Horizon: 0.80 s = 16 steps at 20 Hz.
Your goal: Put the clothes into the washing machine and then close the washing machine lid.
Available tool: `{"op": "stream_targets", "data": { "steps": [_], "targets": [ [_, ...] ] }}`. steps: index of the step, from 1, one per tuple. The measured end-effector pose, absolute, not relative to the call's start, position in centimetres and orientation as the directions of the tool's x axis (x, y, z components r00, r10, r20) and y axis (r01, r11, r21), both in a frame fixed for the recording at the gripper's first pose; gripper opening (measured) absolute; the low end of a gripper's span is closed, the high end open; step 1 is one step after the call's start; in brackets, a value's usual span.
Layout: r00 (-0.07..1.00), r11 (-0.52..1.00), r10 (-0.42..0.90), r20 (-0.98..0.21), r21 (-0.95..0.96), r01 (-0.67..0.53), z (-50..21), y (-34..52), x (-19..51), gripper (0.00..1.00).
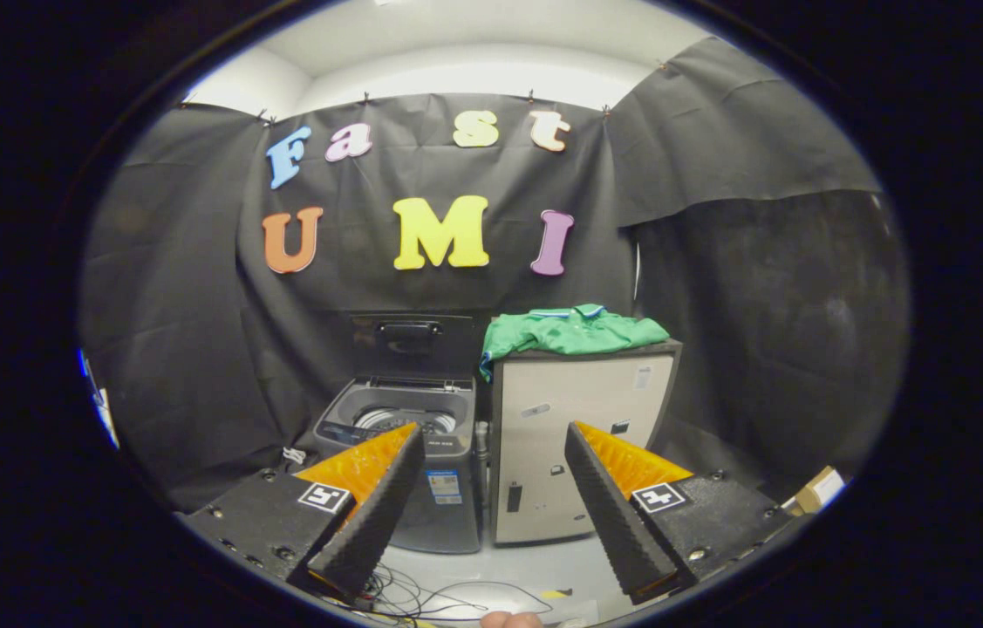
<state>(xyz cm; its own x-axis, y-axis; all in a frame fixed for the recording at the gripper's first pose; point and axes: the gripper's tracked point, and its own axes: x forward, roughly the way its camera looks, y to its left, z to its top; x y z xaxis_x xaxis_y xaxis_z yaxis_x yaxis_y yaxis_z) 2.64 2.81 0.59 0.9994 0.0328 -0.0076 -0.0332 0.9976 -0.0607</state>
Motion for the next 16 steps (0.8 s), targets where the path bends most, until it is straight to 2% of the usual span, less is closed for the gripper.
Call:
{"op": "stream_targets", "data": {
  "steps": [5, 8, 11, 16],
  "targets": [
    [1.0, 0.998, 0.017, 0.0, -0.063, -0.017, 1.2, 2.9, 3.0, 1.0],
    [0.999, 0.996, 0.013, 0.033, -0.085, -0.011, 3.9, 2.6, 4.7, 1.0],
    [0.998, 0.996, 0.008, 0.064, -0.084, -0.002, 8.5, 1.0, 9.3, 1.0],
    [0.999, 0.999, -0.004, 0.034, -0.05, 0.006, 15.4, -3.3, 20.3, 1.0]
  ]
}}
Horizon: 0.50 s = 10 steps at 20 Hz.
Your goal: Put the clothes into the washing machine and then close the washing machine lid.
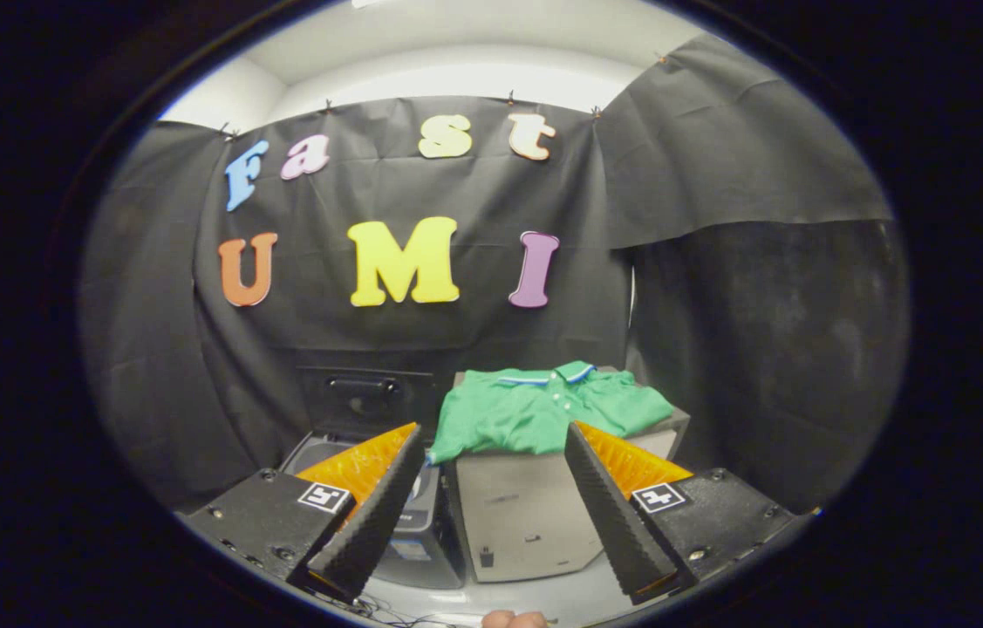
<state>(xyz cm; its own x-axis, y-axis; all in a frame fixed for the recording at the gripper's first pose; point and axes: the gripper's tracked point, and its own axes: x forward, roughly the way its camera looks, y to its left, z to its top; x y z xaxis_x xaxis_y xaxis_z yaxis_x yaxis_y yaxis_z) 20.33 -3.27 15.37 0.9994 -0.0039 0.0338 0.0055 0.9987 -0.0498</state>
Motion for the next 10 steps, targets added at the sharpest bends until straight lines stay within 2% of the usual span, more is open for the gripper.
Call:
{"op": "stream_targets", "data": {
  "steps": [6, 10],
  "targets": [
    [0.995, 0.991, 0.023, -0.1, -0.125, -0.035, 18.6, -8.1, 35.1, 1.0],
    [0.968, 0.983, 0.005, -0.25, -0.176, -0.05, 16.6, -11.1, 42.9, 1.0]
  ]
}}
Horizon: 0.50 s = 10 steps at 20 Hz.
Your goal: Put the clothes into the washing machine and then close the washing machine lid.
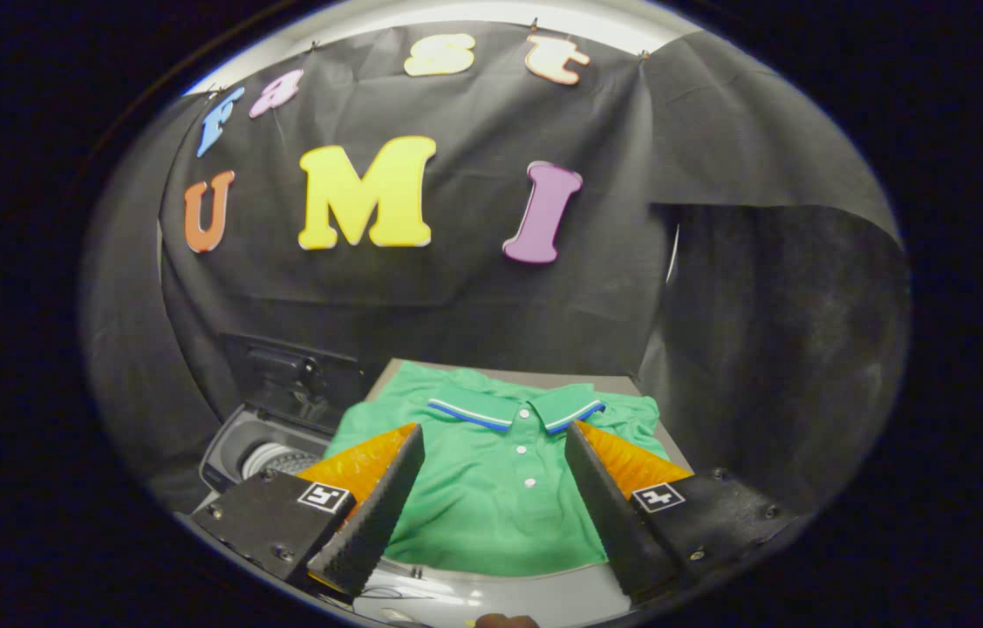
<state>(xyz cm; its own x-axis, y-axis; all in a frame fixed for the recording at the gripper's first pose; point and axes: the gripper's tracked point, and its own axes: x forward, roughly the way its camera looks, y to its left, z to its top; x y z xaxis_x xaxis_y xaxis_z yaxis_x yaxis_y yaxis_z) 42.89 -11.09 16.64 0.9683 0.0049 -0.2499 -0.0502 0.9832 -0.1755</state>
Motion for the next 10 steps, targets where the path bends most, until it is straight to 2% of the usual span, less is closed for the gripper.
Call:
{"op": "stream_targets", "data": {
  "steps": [3, 7, 10],
  "targets": [
    [0.932, 0.988, 0.006, -0.361, -0.145, -0.062, 13.8, -12.4, 46.8, 1.0],
    [0.876, 0.988, -0.005, -0.482, -0.138, -0.07, 10.1, -13.9, 48.1, 1.0],
    [0.863, 0.987, 0.01, -0.505, -0.133, -0.089, 9.9, -13.8, 48.2, 1.0]
  ]
}}
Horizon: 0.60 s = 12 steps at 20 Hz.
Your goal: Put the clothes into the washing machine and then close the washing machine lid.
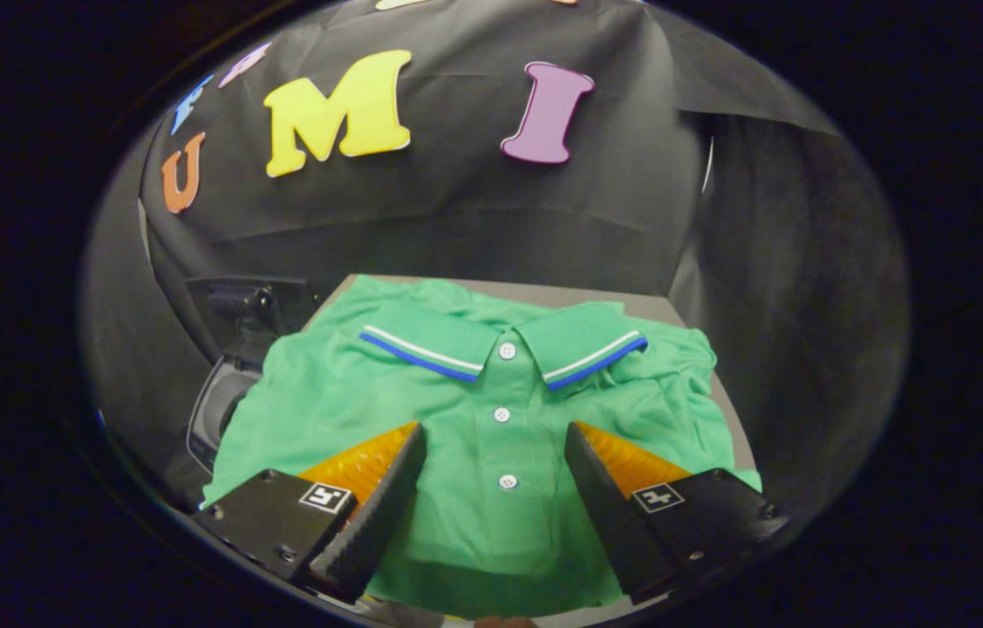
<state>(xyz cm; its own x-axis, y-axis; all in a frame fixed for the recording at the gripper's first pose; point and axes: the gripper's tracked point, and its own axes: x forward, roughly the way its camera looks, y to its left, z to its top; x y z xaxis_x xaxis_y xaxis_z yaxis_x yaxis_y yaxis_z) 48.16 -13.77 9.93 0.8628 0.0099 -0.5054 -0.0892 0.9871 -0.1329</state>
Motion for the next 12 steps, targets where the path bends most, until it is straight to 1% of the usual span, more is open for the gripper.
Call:
{"op": "stream_targets", "data": {
  "steps": [3, 5, 7, 8, 10, 12],
  "targets": [
    [0.852, 0.991, 0.02, -0.523, -0.101, -0.085, 9.6, -13.4, 48.4, 1.0],
    [0.852, 0.99, 0.017, -0.524, -0.112, -0.089, 9.4, -13.5, 48.3, 1.0],
    [0.834, 0.993, 0.018, -0.552, -0.091, -0.081, 9.3, -13.3, 48.3, 1.0],
    [0.816, 0.991, 0.039, -0.577, -0.084, -0.107, 9.2, -12.8, 48.2, 0.99],
    [0.818, 0.99, 0.076, -0.57, -0.055, -0.131, 9.8, -12.2, 48.6, 0.53],
    [0.8, 0.989, 0.06, -0.597, -0.072, -0.129, 9.8, -12.2, 48.3, 0.08]
  ]
}}
